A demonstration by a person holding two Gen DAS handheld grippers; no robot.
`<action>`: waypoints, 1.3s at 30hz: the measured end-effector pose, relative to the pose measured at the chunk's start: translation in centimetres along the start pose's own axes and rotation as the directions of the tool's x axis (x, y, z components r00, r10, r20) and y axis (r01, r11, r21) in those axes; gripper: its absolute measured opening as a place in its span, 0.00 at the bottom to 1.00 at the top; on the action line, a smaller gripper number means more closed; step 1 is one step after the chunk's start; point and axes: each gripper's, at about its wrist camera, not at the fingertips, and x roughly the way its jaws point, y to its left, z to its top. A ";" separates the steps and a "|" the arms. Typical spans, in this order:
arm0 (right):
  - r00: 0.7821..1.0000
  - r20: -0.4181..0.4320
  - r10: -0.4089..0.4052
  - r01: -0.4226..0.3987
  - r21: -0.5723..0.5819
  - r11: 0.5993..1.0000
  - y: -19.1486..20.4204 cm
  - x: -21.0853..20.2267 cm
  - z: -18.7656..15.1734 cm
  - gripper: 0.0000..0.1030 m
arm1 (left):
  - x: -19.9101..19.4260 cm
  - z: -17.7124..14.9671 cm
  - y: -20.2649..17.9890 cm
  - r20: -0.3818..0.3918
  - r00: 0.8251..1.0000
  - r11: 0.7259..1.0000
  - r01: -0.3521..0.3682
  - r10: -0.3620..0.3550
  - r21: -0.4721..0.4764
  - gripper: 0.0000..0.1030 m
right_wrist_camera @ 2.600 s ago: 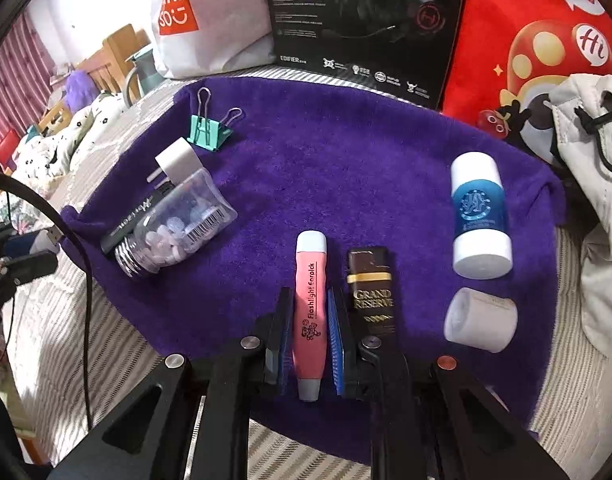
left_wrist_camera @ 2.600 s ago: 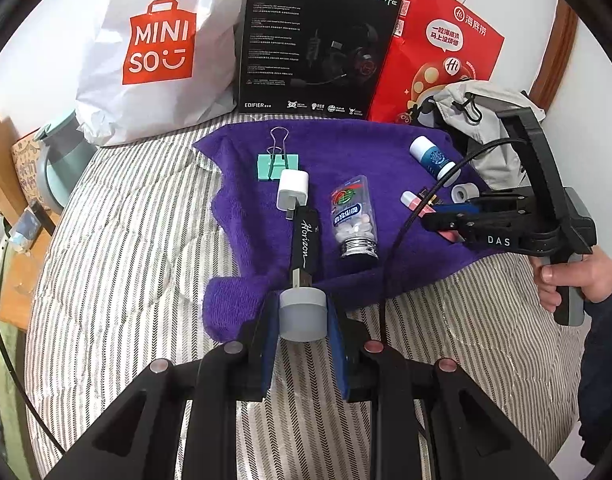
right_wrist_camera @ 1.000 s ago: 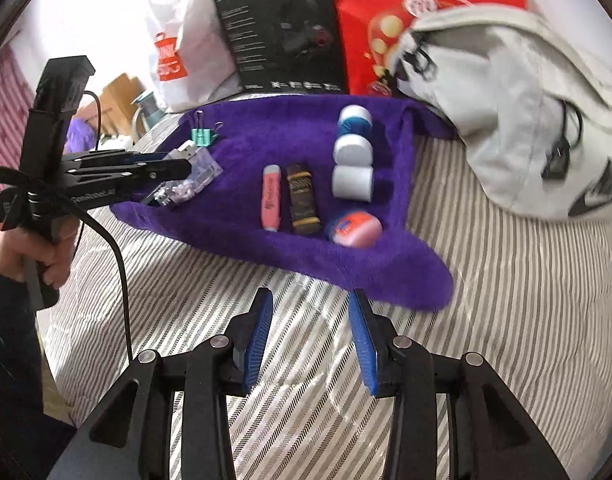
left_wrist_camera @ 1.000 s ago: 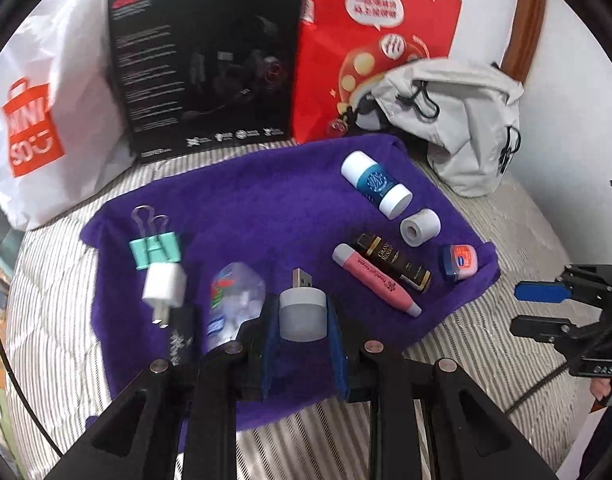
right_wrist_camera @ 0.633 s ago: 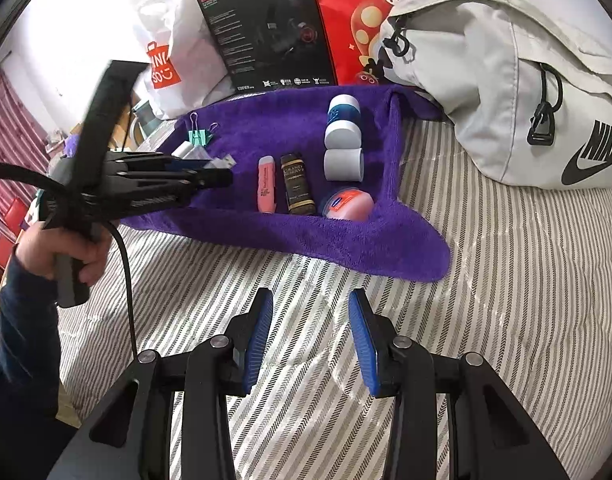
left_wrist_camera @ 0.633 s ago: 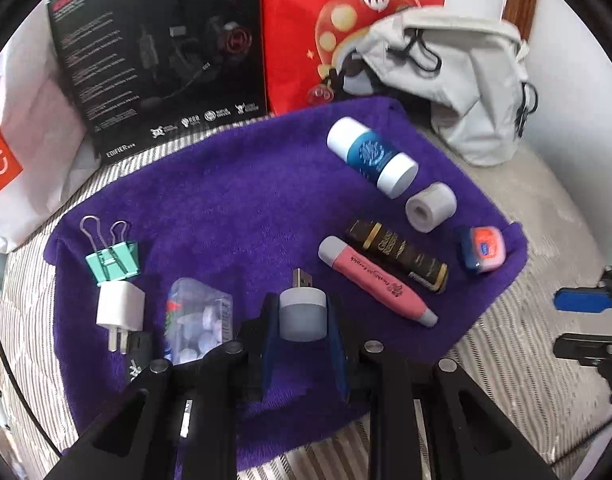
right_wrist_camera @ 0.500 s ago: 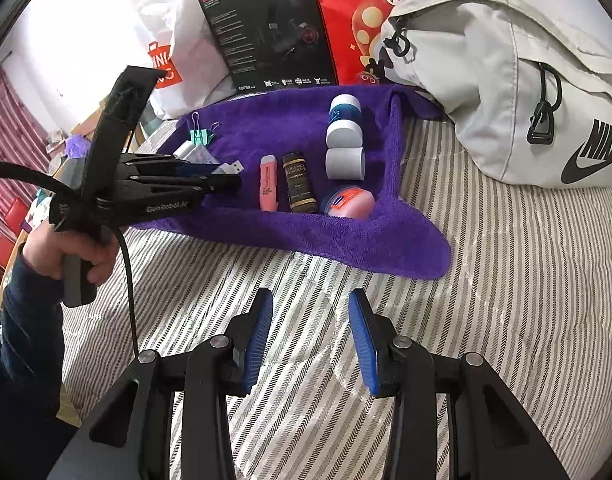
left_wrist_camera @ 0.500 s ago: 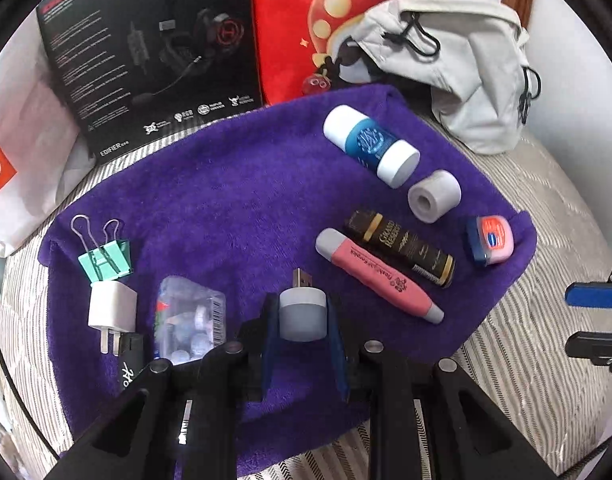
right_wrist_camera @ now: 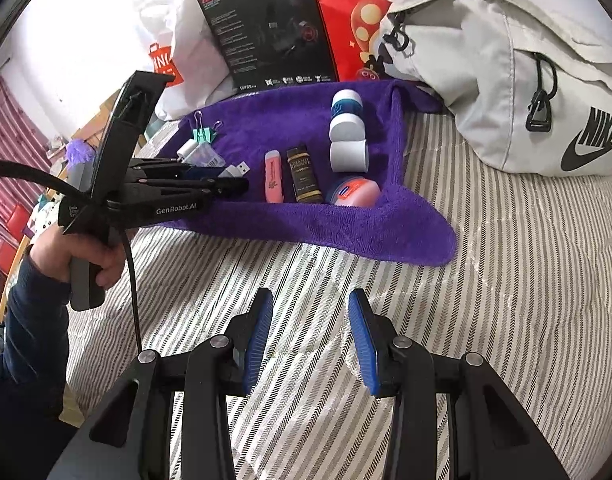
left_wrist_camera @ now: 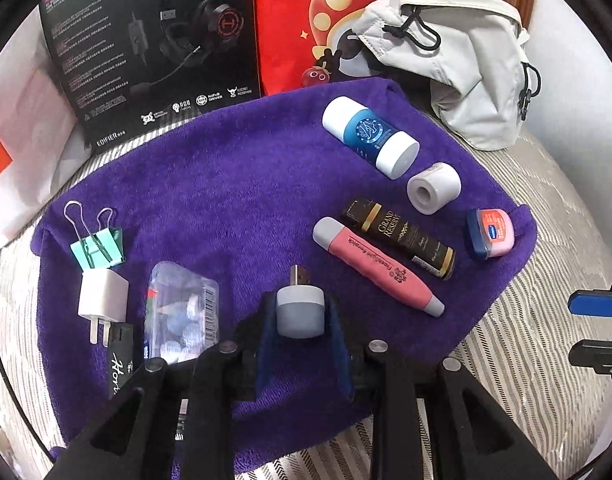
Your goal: Organize rigid objects
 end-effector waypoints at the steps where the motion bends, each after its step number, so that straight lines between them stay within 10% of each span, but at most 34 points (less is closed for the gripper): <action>1: 1.000 0.001 -0.003 0.003 0.000 1.000 0.0 -0.1 0.0 0.38 | -0.1 0.0 0.1 -0.005 1.000 1.000 0.014 -0.014 -0.007 0.29; 8: 0.999 0.032 -0.022 0.021 0.028 0.999 0.5 -1.6 -0.5 0.38 | -2.8 -0.7 0.6 0.033 0.999 0.999 0.014 -0.013 -0.029 0.31; 13: 0.998 0.055 -0.044 0.041 0.043 0.998 1.5 -2.2 -0.5 0.52 | -7.5 -2.6 0.7 0.127 0.992 0.999 -0.016 0.021 -0.038 0.64; 18: 0.995 0.077 -0.063 0.057 0.074 0.996 3.2 -2.4 -0.1 0.53 | -11.2 -5.1 1.9 0.183 0.982 0.995 -0.022 0.040 -0.101 0.71; 29: 0.973 0.113 -0.201 0.188 0.114 0.975 7.2 -4.4 -0.1 1.00 | -16.6 -10.5 2.7 0.241 0.959 0.977 -0.103 0.147 -0.187 1.00; 39: 0.955 0.141 -0.262 0.248 0.106 0.963 10.5 -7.0 -2.8 1.00 | -18.7 -13.7 3.1 0.200 0.951 0.946 -0.175 0.234 -0.274 1.00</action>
